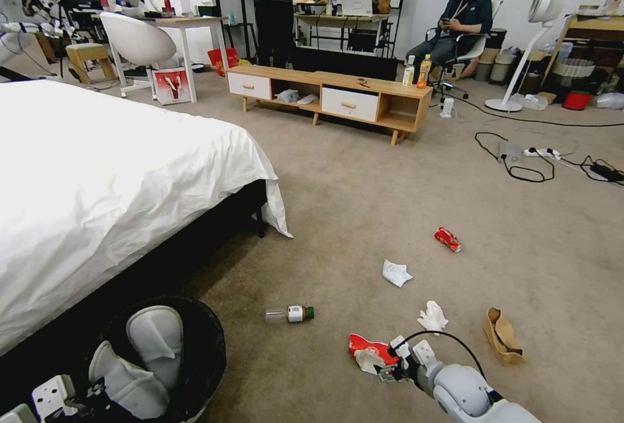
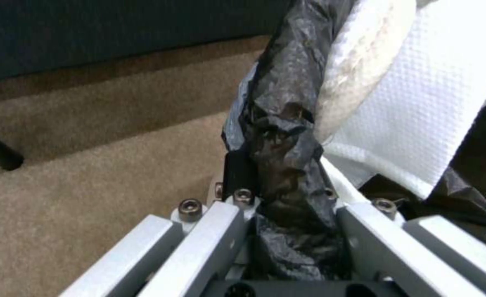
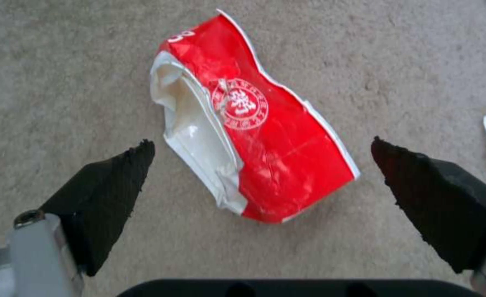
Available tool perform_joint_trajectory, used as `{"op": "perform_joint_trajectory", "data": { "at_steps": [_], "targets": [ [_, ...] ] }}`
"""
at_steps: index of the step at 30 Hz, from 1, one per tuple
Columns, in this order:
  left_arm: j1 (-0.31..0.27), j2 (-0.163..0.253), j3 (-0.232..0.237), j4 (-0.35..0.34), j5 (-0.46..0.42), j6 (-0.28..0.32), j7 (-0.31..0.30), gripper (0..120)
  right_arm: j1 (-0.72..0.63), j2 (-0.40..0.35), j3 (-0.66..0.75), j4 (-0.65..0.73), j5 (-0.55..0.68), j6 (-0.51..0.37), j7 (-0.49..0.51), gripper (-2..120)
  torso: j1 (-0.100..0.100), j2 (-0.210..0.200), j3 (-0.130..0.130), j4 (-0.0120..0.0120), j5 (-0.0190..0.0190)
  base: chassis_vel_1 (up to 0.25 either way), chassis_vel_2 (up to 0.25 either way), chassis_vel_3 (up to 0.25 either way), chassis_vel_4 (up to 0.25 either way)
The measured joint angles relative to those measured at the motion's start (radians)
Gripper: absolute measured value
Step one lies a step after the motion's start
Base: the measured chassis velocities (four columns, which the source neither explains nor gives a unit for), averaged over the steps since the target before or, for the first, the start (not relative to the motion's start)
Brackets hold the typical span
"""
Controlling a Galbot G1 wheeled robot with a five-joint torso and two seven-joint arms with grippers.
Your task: Pick up the trash bin and place the garbage on the floor into it.
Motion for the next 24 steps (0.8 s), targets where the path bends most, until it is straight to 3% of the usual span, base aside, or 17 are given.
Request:
{"op": "perform_joint_trajectory", "data": {
  "at_steps": [24],
  "targets": [
    [-0.002, 0.001, -0.013, 0.015, -0.001, 0.000, 0.001, 3, 0.063, 0.095, -0.040, -0.170, -0.056, 0.059, -0.007, 100, 0.000, 0.000, 0.000, -0.0001, -0.0001, 0.000, 0.000, 0.000, 0.000]
  ]
}}
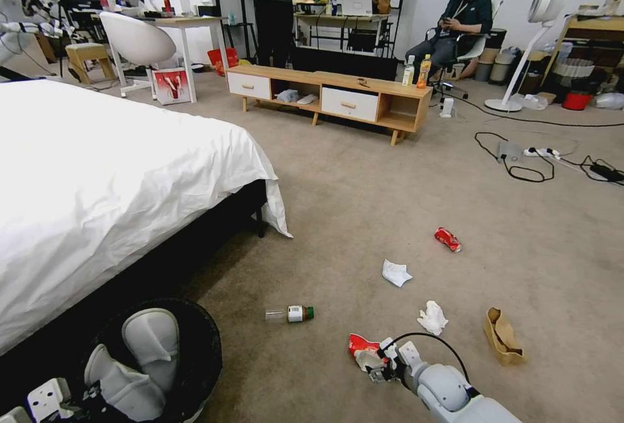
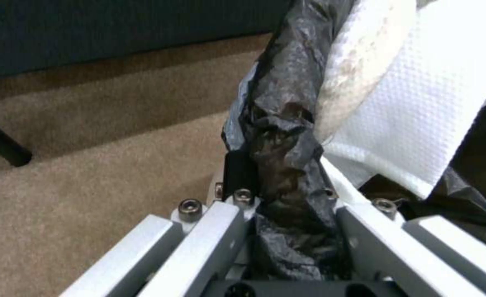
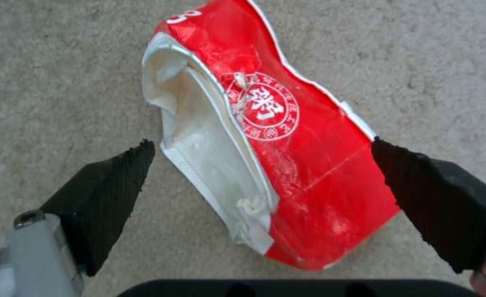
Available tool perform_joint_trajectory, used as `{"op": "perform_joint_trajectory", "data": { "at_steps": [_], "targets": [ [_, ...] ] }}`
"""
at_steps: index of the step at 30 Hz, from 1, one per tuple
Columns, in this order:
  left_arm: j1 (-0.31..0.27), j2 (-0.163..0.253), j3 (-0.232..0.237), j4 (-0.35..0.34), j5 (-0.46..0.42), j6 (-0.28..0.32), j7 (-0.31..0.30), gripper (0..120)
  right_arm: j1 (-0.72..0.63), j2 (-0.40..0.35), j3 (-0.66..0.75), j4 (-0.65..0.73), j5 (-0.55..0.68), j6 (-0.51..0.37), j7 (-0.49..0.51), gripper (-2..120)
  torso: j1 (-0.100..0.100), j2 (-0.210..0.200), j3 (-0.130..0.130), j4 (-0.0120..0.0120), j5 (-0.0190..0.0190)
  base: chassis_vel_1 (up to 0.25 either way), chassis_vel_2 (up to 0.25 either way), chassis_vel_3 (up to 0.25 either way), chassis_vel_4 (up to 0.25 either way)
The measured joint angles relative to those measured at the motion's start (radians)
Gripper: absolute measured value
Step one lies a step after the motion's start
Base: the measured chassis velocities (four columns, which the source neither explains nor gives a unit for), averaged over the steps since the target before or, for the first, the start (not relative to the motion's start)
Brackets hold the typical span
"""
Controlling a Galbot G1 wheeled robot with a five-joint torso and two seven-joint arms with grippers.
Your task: Pick up the trash bin and place the garbage on the floor into it.
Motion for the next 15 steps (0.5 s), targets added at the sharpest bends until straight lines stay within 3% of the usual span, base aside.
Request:
{"op": "perform_joint_trajectory", "data": {
  "at_steps": [15],
  "targets": [
    [-0.002, -0.004, 0.002, 0.011, 0.006, 0.000, 0.000, 3, 0.029, 0.062, -0.013, -0.108, -0.043, 0.042, -0.006, 100, 0.000, 0.000, 0.000, 0.0000, 0.0002, 0.000, 0.000, 0.000, 0.000]
  ]
}}
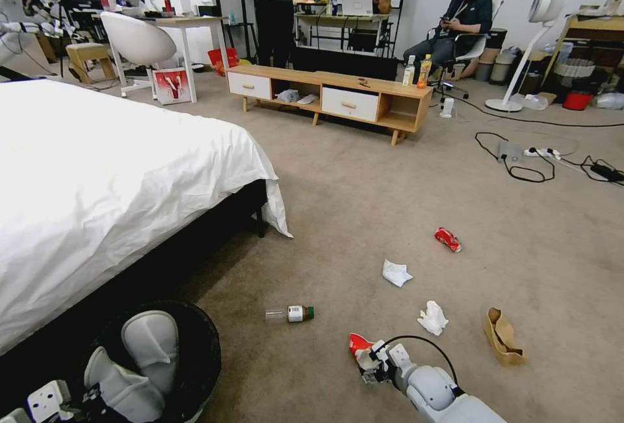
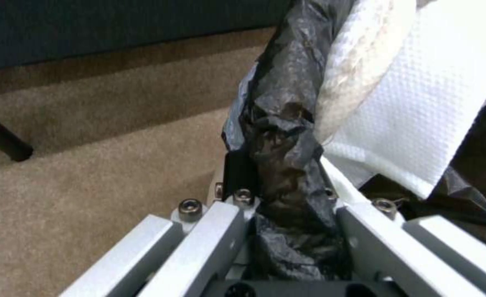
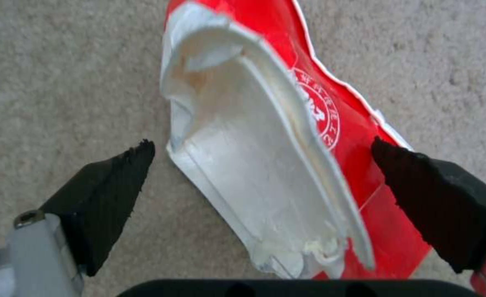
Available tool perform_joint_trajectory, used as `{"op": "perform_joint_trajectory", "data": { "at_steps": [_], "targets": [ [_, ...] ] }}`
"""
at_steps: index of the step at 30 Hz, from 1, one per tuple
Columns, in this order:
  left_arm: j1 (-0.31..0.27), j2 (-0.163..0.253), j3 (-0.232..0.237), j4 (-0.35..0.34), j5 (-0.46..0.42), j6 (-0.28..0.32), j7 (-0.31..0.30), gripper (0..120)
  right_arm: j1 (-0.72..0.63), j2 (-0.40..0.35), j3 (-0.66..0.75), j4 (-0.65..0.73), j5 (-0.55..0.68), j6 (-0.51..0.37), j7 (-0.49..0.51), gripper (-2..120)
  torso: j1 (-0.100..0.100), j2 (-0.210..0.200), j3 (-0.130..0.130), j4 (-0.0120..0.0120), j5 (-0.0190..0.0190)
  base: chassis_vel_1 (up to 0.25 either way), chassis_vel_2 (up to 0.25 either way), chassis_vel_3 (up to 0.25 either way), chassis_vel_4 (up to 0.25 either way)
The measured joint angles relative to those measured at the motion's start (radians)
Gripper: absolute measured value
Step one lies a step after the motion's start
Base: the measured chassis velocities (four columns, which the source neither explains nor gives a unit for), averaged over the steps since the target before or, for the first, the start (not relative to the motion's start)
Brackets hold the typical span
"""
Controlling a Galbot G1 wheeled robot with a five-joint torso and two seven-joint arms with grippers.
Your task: Pick up the trash bin and place the garbage on the floor into it.
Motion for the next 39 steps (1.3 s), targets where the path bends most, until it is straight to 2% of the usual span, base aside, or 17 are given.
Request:
{"op": "perform_joint_trajectory", "data": {
  "at_steps": [4, 7, 9, 11, 12, 15, 16, 18, 19, 21, 22, 27, 30, 34, 39],
  "targets": [
    [-0.001, 0.001, 0.000, 0.001, 0.001, 0.000, 0.000, 3, 0.000, -0.001, 0.003, -0.006, -0.005, 0.002, 0.000, 96, 0.000, 0.000, 0.000, 0.0001, -0.0001, 0.000, 0.000, 0.000, 0.000],
    [-0.002, 0.002, 0.001, 0.002, 0.002, 0.000, 0.001, 3, -0.003, -0.003, 0.004, -0.017, -0.012, 0.004, 0.001, 78, 0.000, 0.000, 0.000, 0.0000, -0.0002, 0.000, 0.000, 0.000, 0.000],
    [-0.002, 0.002, 0.002, 0.002, 0.002, 0.000, 0.001, 3, -0.003, -0.001, 0.005, -0.020, -0.014, 0.005, 0.002, 76, 0.000, 0.000, 0.000, 0.0000, -0.0002, 0.000, 0.000, 0.000, 0.000],
    [-0.002, 0.003, 0.002, 0.002, 0.002, 0.000, 0.001, 3, -0.004, 0.006, 0.007, -0.031, -0.019, 0.012, 0.002, 64, 0.000, 0.000, 0.000, 0.0001, -0.0003, 0.000, 0.000, 0.000, 0.000],
    [-0.002, 0.003, 0.002, 0.002, 0.002, 0.000, 0.001, 3, -0.004, 0.006, 0.007, -0.031, -0.019, 0.012, 0.002, 64, 0.000, 0.000, 0.000, 0.0001, -0.0003, 0.000, 0.000, 0.000, 0.000],
    [-0.003, 0.004, 0.004, 0.004, 0.003, 0.000, 0.001, 3, -0.007, 0.005, 0.012, -0.034, -0.022, 0.016, 0.002, 50, 0.000, 0.000, 0.000, 0.0006, 0.0003, 0.000, 0.000, 0.000, 0.000],
    [-0.003, 0.004, 0.004, 0.004, 0.003, 0.000, 0.001, 3, -0.007, 0.005, 0.012, -0.034, -0.022, 0.016, 0.002, 50, 0.000, 0.000, 0.000, 0.0006, 0.0003, 0.000, 0.000, 0.000, 0.000],
    [-0.004, 0.003, 0.007, 0.008, 0.007, 0.000, 0.001, 3, -0.011, -0.001, 0.016, -0.033, -0.024, 0.018, 0.005, 39, 0.000, 0.000, 0.000, 0.0002, 0.0000, 0.000, 0.000, 0.000, 0.000],
    [-0.004, 0.003, 0.007, 0.008, 0.007, 0.000, 0.001, 3, -0.011, -0.001, 0.016, -0.033, -0.024, 0.018, 0.005, 39, 0.000, 0.000, 0.000, 0.0002, 0.0000, 0.000, 0.000, 0.000, 0.000],
    [-0.006, 0.001, 0.011, 0.010, 0.011, 0.000, 0.001, 3, -0.014, -0.005, 0.018, -0.031, -0.025, 0.020, 0.007, 28, 0.000, 0.000, 0.000, -0.0002, -0.0002, 0.000, 0.000, 0.000, 0.000],
    [-0.006, 0.001, 0.011, 0.010, 0.011, 0.000, 0.001, 3, -0.014, -0.005, 0.018, -0.031, -0.025, 0.020, 0.007, 28, 0.000, 0.000, 0.000, -0.0002, -0.0002, 0.000, 0.000, 0.000, 0.000],
    [-0.008, 0.001, 0.012, 0.011, 0.012, 0.000, 0.001, 3, -0.022, -0.021, 0.018, -0.017, -0.023, 0.021, 0.007, 7, 0.000, 0.000, 0.000, -0.0003, -0.0003, 0.000, 0.000, 0.000, 0.000],
    [-0.008, 0.000, 0.013, 0.011, 0.012, 0.000, 0.002, 3, -0.029, -0.029, 0.018, -0.004, -0.016, 0.020, 0.007, 0, 0.000, 0.000, 0.000, -0.0001, 0.0000, 0.000, 0.000, 0.000, 0.000],
    [-0.009, 0.000, 0.013, 0.010, 0.013, 0.000, 0.002, 3, -0.038, -0.040, 0.017, 0.014, -0.002, 0.016, 0.008, 0, 0.000, 0.000, 0.000, 0.0001, 0.0001, 0.000, 0.000, 0.000, 0.000],
    [-0.010, 0.005, 0.020, 0.007, 0.011, 0.000, 0.002, 3, -0.067, -0.112, 0.034, 0.121, 0.071, 0.004, 0.027, 0, 0.000, 0.000, 0.000, -0.0002, 0.0000, 0.000, 0.000, 0.000, 0.000]
  ]
}}
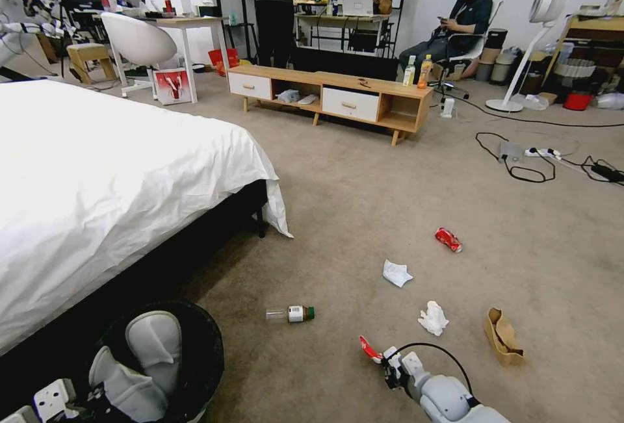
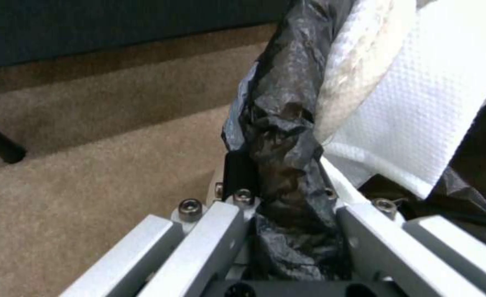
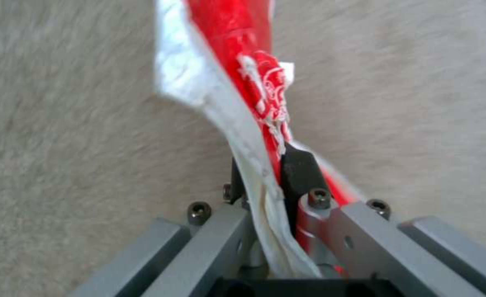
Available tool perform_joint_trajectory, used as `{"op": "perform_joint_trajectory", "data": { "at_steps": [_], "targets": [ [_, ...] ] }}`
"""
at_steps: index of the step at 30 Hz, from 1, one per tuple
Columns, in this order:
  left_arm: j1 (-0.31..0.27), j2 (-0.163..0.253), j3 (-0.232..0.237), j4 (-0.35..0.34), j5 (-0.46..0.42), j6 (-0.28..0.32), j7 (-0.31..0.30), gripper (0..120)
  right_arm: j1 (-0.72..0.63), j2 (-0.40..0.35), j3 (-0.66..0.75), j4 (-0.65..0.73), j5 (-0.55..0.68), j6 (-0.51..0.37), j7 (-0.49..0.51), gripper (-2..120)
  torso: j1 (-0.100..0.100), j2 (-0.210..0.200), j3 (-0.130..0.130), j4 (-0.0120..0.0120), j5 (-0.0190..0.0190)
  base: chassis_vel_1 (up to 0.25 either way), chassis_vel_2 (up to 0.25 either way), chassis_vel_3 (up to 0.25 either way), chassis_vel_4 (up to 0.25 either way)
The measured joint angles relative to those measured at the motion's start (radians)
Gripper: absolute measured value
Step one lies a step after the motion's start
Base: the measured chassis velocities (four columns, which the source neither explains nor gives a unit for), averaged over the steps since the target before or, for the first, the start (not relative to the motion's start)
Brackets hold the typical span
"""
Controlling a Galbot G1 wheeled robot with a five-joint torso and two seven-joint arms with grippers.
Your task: Pick up the trash bin and place the garbage on the floor into it.
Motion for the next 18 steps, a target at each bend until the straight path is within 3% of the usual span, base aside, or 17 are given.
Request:
{"op": "perform_joint_trajectory", "data": {
  "at_steps": [13, 18],
  "targets": [
    [-0.029, 0.029, 0.032, 0.004, -0.037, 0.000, -0.005, 3, -0.094, -0.169, 0.129, 0.298, 0.127, 0.002, 0.069, 0, 0.000, 0.000, 0.000, 0.0002, 0.0001, 0.000, 0.000, 0.000, 0.000],
    [-0.056, 0.059, 0.053, 0.005, -0.112, 0.000, -0.030, 3, -0.166, -0.285, 0.225, 0.538, 0.193, -0.009, 0.102, 0, 0.000, 0.000, 0.000, 0.0001, 0.0000, 0.000, 0.000, 0.000, 0.000]
  ]
}}
